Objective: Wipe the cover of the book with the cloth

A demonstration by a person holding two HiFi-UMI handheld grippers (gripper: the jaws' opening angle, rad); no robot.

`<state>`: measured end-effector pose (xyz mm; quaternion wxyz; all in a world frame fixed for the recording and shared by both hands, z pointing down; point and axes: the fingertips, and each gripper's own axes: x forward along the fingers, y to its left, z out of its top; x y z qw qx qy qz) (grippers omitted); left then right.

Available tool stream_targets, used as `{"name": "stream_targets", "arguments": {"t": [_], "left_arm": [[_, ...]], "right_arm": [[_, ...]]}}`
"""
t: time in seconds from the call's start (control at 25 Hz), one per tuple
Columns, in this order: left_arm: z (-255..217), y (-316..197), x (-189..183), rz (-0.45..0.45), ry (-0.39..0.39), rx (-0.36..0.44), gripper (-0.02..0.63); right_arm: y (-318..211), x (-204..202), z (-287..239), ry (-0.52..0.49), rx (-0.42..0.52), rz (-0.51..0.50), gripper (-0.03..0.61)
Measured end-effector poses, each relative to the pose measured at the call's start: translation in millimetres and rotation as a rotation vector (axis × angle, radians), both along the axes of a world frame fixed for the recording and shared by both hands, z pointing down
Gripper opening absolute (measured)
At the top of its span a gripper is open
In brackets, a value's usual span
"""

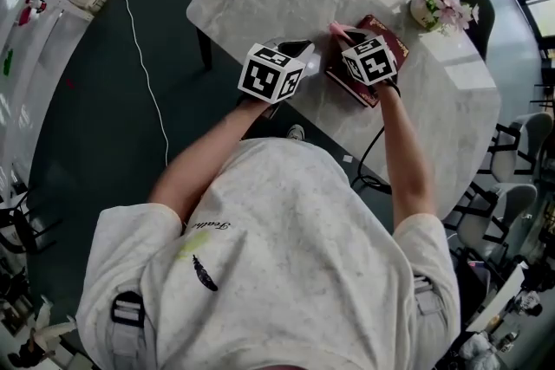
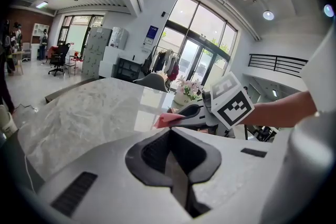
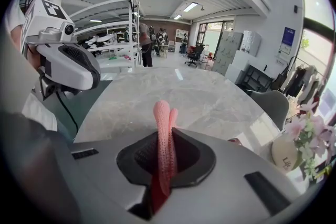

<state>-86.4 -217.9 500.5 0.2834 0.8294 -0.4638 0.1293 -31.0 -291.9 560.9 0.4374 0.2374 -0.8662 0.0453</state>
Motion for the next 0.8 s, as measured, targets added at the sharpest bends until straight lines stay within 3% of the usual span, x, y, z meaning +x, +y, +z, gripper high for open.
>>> {"name": "stream_targets", "arguments": {"t": [0.8], "left_arm": [[-5, 27, 1, 0.077, 0.018, 0.014, 0.008]], "right_arm": [[54, -7, 3, 0.008, -0.015, 0.034, 0.016]]}}
